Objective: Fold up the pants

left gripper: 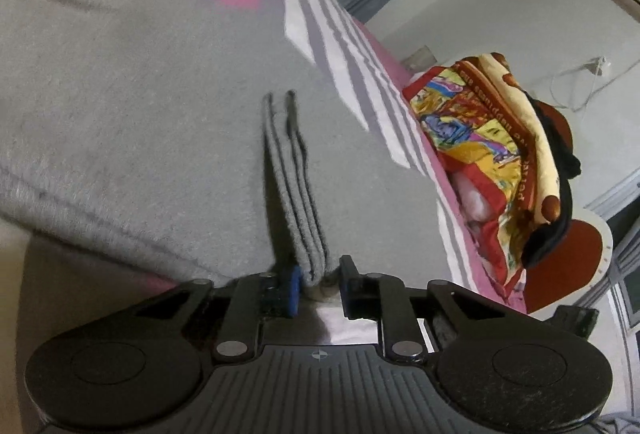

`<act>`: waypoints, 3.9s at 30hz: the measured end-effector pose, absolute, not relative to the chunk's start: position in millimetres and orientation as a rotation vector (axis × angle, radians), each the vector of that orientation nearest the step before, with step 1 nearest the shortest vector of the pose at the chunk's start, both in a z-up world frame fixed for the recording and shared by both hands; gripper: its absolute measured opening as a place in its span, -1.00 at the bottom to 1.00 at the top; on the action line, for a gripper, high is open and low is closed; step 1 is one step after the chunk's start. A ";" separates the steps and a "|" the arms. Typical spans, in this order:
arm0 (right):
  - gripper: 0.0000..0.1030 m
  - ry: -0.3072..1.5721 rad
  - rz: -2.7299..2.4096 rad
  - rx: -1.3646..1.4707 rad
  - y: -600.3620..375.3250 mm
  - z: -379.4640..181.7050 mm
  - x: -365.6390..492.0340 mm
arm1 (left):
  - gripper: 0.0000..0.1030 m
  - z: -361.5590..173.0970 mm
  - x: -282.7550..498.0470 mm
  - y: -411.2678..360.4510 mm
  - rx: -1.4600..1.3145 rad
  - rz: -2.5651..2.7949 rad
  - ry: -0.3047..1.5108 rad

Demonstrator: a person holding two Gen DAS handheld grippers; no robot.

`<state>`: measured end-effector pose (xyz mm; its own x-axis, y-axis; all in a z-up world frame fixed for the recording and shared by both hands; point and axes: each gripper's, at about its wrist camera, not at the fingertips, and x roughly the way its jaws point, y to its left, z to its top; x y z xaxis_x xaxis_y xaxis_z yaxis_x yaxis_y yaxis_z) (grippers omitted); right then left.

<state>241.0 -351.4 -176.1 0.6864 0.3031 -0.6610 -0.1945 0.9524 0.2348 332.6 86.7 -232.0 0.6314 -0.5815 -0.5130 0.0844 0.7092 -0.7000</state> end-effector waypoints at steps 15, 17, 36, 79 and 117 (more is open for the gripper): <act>-0.42 0.860 0.168 0.141 -346.4 -183.2 371.5 | -0.39 -210.7 442.4 79.3 -0.501 -0.247 0.835; -0.43 0.842 0.175 0.156 -350.2 -173.0 356.0 | -0.37 -196.3 421.5 82.5 -0.502 -0.275 0.802; -0.36 0.644 0.144 0.305 -392.4 -157.0 207.2 | 0.89 -188.3 253.1 185.1 -0.596 -0.008 0.540; 1.00 0.787 -0.391 0.146 -499.5 -200.3 270.3 | -0.34 -240.2 327.3 312.9 -0.827 0.141 0.538; 1.00 0.571 -0.250 0.152 -507.8 -214.4 229.3 | -0.39 -127.2 392.8 -122.7 0.058 -0.494 0.604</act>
<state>229.3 -507.8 -214.4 0.8121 -0.1910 -0.5513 0.2748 0.9587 0.0726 392.8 -122.7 -127.2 0.7107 -0.4282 -0.5581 0.4613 0.8827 -0.0898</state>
